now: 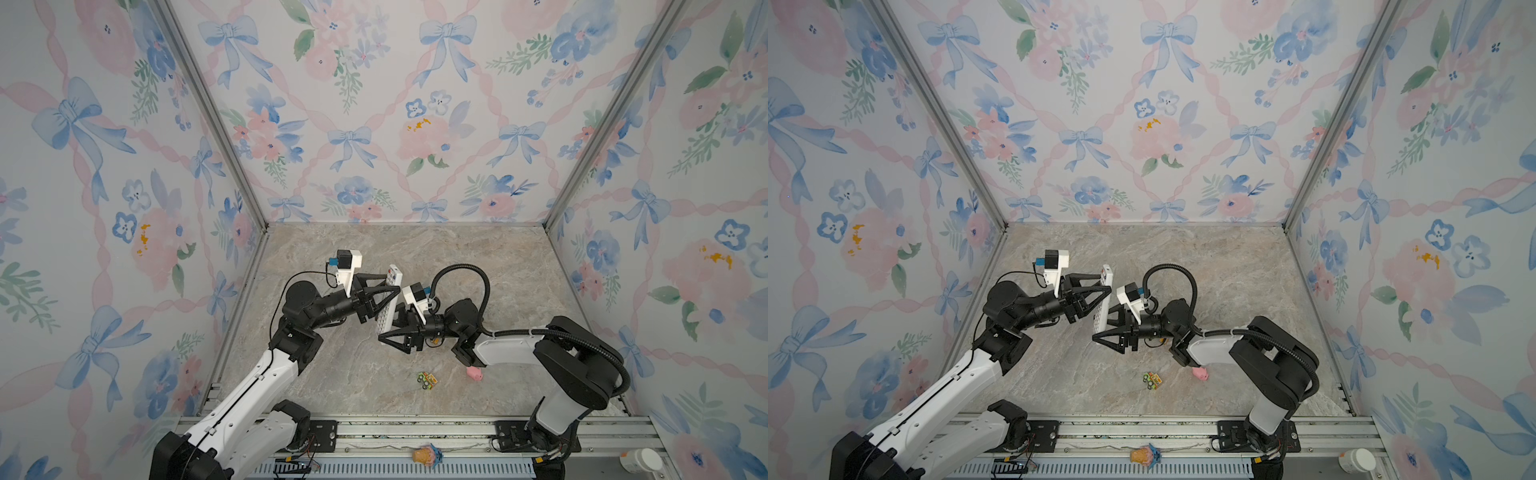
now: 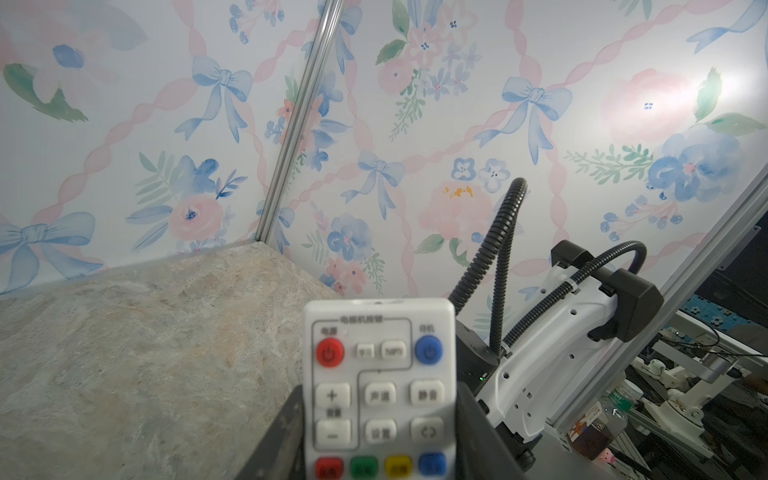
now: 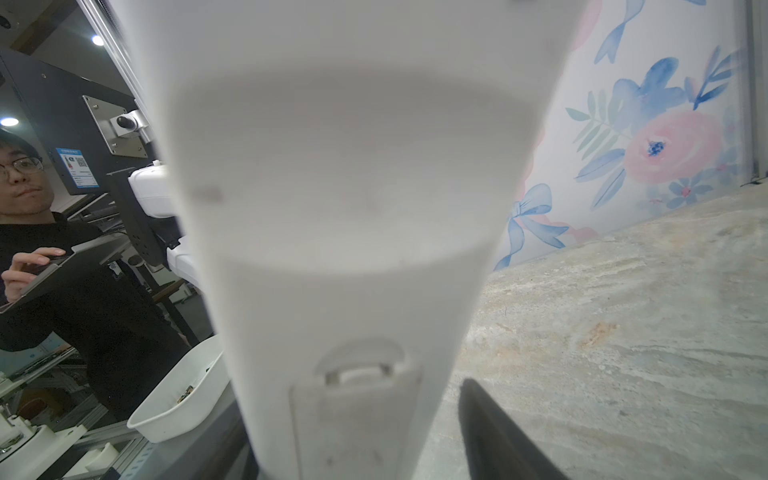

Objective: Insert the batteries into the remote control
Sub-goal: 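Close the right gripper on the remote's battery-cover end below the left gripper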

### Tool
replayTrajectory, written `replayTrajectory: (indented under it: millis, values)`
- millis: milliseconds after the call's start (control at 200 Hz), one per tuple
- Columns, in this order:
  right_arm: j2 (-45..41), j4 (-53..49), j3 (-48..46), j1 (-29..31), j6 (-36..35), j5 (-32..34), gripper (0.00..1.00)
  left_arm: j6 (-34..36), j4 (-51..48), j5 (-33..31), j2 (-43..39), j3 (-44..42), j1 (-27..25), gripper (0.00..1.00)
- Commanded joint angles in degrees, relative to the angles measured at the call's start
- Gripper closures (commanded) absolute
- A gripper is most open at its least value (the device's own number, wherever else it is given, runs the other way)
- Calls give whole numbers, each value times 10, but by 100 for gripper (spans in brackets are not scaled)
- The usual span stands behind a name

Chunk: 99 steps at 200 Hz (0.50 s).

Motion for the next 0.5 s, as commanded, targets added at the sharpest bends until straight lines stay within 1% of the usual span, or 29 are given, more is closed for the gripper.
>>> replayTrajectory:
  millis: [0,275,425,440,490]
  values:
    - [1,42,13,8,4,-16,30,-8,23,9,-5,20,-1,78]
    - [-15,42,3,8,-2,-14,46,-13,28,9,-4,19,-1,79]
    - [-15,42,-6,6,-5,-9,53,-13,28,4,-3,17,-1,79]
    - [-28,42,-6,7,-5,-8,54,-13,28,3,-3,16,-1,79]
    - [-34,42,-8,4,-5,-6,58,-12,28,0,-1,16,-1,78]
